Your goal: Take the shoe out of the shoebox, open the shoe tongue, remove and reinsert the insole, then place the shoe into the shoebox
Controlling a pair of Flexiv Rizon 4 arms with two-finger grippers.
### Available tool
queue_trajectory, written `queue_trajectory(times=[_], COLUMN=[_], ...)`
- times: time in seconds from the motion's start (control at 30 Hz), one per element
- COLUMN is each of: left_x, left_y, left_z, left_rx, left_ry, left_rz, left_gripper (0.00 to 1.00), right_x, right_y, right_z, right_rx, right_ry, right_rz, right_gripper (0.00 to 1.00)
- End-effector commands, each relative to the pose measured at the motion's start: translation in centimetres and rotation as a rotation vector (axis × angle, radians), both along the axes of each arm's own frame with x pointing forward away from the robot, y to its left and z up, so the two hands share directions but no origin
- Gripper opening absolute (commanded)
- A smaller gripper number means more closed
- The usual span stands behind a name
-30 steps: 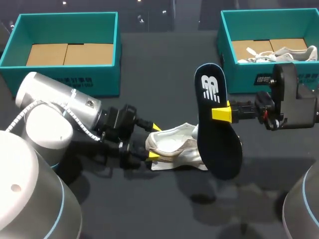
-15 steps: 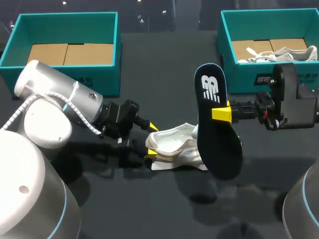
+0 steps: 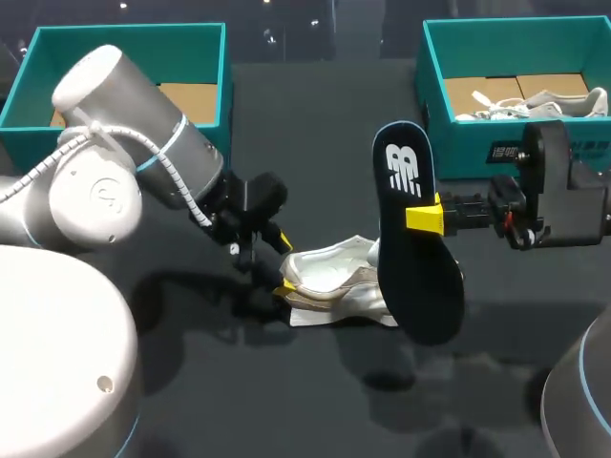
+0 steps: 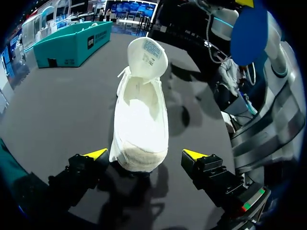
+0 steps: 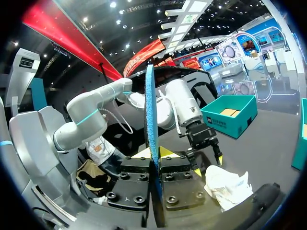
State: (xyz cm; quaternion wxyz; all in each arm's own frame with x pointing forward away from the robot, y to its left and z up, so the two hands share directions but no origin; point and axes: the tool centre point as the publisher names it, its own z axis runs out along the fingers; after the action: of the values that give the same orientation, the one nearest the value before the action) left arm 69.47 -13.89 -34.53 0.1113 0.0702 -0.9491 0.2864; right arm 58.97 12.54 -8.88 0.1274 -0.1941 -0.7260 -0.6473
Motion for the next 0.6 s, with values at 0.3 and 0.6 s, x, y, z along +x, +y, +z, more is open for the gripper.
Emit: queue_trajectory(times=[0.3, 0.6], left_x=[0.3, 0.0], left_y=[-1.1, -1.6], left_z=[2.6, 2.2], left_rx=[0.345, 0.466], left_ry=[-0.013, -0.011], left_rz=[-0.17, -0.178], left_gripper=[1.0, 1.0], right_x=[-0.2, -0.2], right_y=[0.1, 0.1], right_z=[0.0, 0.0], right_rx=[-0.002, -0.002], right_ry=[0.0, 0.0], right_rz=[-0.005, -0.005], right_gripper=[0.0, 0.0])
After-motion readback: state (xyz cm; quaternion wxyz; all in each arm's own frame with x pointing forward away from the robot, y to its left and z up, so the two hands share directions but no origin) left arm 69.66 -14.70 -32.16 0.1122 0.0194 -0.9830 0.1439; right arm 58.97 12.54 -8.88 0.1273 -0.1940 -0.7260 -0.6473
